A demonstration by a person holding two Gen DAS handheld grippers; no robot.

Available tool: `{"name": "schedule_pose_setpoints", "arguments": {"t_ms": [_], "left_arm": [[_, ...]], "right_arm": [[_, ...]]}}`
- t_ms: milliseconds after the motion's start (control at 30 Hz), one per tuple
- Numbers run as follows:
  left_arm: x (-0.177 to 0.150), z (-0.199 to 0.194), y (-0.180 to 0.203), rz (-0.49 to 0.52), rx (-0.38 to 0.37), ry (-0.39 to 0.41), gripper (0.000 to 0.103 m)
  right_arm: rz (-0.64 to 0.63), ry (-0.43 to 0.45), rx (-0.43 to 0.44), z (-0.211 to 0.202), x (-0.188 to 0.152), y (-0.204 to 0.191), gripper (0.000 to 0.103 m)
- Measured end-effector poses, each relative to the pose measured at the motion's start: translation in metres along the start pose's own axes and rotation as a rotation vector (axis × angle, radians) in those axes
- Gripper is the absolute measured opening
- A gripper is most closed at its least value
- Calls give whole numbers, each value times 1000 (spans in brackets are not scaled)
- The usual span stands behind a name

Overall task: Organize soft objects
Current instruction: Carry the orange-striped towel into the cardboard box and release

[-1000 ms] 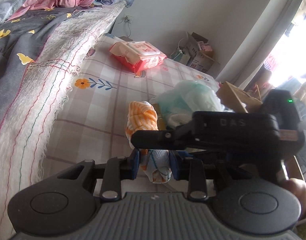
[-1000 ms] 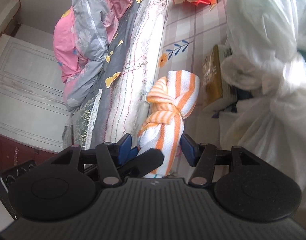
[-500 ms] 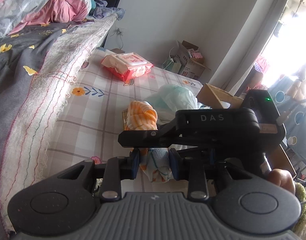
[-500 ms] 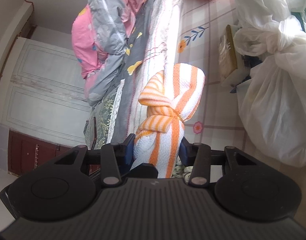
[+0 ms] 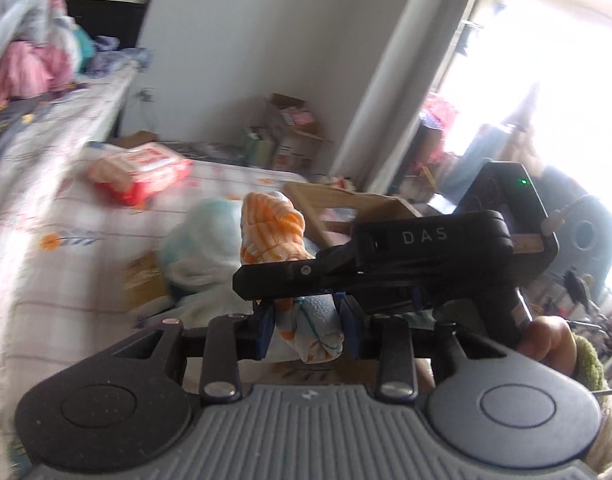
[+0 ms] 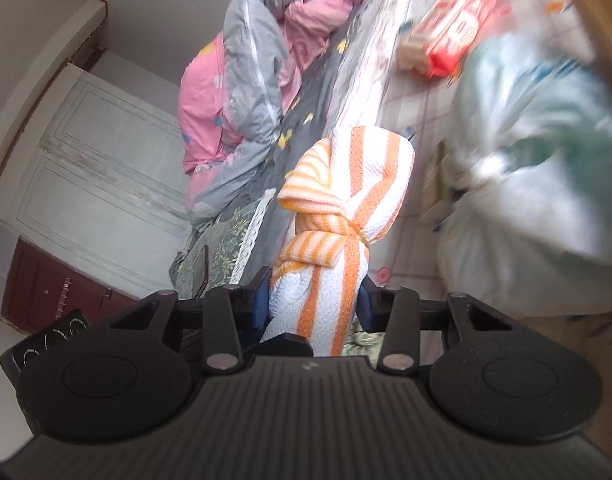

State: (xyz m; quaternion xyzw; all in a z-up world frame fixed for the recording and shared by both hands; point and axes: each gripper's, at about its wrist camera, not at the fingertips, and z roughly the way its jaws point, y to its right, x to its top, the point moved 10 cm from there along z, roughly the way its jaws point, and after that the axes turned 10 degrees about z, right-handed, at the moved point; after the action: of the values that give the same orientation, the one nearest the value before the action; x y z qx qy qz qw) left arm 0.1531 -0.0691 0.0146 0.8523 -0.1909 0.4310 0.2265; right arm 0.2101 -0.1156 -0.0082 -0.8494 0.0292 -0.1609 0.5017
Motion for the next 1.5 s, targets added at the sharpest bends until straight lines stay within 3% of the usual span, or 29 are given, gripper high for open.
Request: {"name": "schedule_pose_setpoints", "arguments": {"t_ms": [100,233,433,667,867,967,1200,1500], "left_arm": [[6,24,31,13,-94,-21,46],[1,49,61,23,-166,-55,54],[-15,68,64,3,-118,-101,54],[-18,68,50,-38,-73,-111,54],[-18,68,54,-36,-73,-117,54],[-18,68,56,-31,-77,-115,54],[-20,65,50,-40,-73,-106,55],[-23,47,29,-45,-7,-78,62]], "right_arm": [[-10,46,-47,-44,10,14,39],[-16,115,-149,-105,22,47,39],[-44,182,-348,-181,31,104,39],[-53,220,-598,-240,33,171,39],[-164,184,-922,-257,26,217,42],[-211,126,-1020,-252,22,231,45],[-220,114,-1075,-253,24,231,50],[-221,186,-1009,-250,31,207,49]]}}
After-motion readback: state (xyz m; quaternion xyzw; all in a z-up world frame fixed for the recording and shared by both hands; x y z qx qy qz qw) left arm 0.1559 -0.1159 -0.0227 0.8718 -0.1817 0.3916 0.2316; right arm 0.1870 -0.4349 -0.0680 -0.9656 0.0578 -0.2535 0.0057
